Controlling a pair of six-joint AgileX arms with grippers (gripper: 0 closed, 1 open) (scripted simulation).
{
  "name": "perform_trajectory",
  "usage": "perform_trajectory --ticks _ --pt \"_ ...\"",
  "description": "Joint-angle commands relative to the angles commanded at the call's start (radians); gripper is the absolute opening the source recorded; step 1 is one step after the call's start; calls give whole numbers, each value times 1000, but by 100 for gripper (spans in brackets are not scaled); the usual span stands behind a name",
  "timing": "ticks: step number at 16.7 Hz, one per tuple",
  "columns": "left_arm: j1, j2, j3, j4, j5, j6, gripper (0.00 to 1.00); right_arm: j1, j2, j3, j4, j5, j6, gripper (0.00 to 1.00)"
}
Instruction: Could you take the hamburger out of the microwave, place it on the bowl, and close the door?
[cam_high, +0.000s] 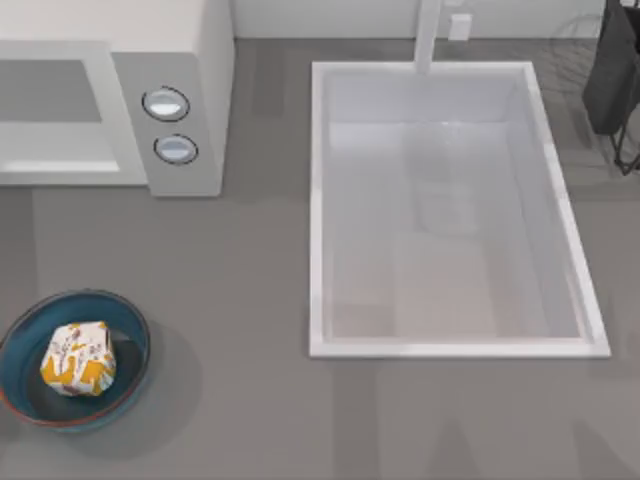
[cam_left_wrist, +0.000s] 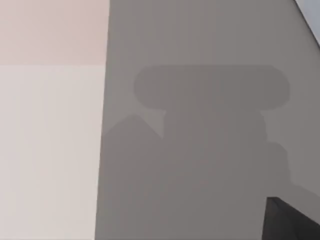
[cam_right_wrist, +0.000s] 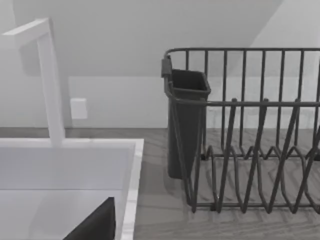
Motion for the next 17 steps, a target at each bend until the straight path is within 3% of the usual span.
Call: perform_trajectory --ticks 4,11,17 --pt "-71 -122 -144 71 -35 -78 0 0 0 0 0 0 0 100" --pt "-88 -144 -170 80 -47 -101 0 0 0 0 0 0 0 100" --pt "-336 -378 -356 145 -185 -323 0 0 0 0 0 0 0 100"
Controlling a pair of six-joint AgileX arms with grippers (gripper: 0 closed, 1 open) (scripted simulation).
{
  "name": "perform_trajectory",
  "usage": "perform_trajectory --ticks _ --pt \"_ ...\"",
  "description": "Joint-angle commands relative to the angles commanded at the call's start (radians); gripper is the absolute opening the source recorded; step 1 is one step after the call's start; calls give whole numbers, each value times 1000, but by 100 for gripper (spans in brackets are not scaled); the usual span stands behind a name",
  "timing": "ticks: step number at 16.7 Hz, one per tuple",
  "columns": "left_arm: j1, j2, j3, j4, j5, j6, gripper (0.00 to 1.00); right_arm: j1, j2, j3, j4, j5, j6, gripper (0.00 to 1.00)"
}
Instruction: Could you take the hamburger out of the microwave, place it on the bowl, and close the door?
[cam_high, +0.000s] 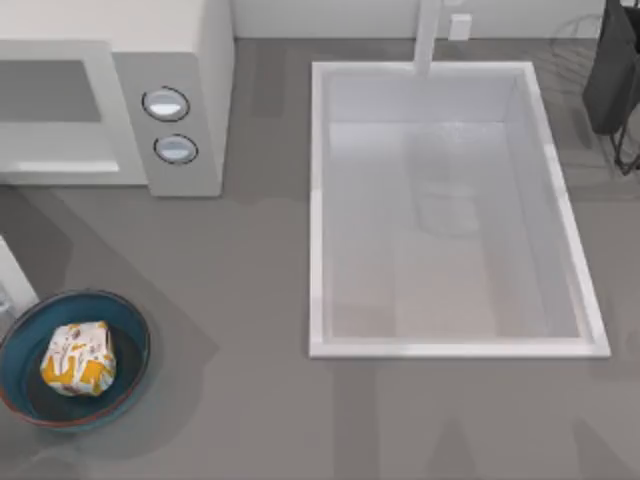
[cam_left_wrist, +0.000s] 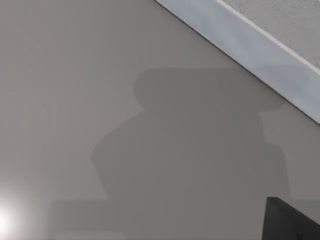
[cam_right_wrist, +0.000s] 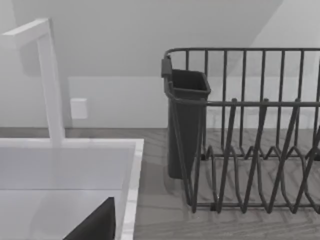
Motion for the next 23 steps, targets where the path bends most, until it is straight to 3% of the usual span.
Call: perform_trajectory --ticks 3,10,19,23 --pt "-65 -63 -61 22 -47 -64 0 0 0 0 0 0 0 100" --pt "-100 -72 -67 21 -73 -97 0 0 0 0 0 0 0 100" --pt "-548 -211 -150 32 -367 -420 0 0 0 0 0 0 0 100" --pt "-600 -236 -164 34 -412 -469 0 0 0 0 0 0 0 100"
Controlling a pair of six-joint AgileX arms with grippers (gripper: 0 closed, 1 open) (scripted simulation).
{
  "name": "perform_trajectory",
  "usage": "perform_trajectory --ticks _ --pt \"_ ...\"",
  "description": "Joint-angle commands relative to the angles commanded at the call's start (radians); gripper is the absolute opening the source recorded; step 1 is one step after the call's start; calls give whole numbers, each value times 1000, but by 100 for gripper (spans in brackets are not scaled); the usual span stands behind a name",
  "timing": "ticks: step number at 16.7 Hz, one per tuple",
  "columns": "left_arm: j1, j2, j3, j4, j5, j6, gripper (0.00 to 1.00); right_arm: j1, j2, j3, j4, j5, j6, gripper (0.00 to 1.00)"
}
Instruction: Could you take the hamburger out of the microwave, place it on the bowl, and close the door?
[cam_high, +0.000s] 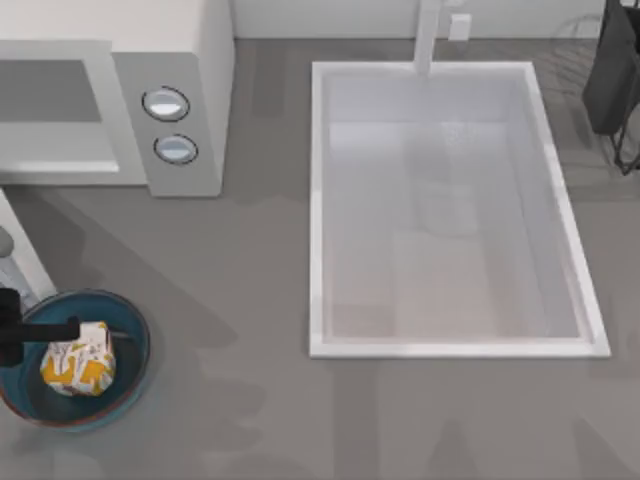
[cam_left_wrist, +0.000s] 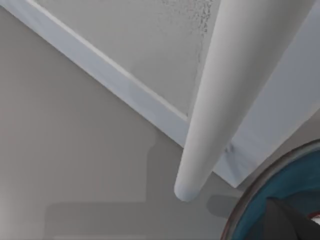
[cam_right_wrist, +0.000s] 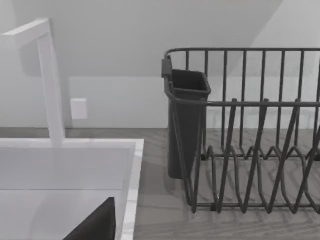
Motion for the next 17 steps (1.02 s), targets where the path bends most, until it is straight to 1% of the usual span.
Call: perform_trajectory --ticks 5,7,13,17 --pt "2 44 33 20 4 1 0 0 0 0 0 0 0 100" --pt "1 124 82 52 3 1 0 0 0 0 0 0 0 100" --pt "-6 456 258 180 1 0 0 0 0 0 0 0 0 100" --pt "-8 519 303 215 0 0 0 0 0 0 0 0 0 100"
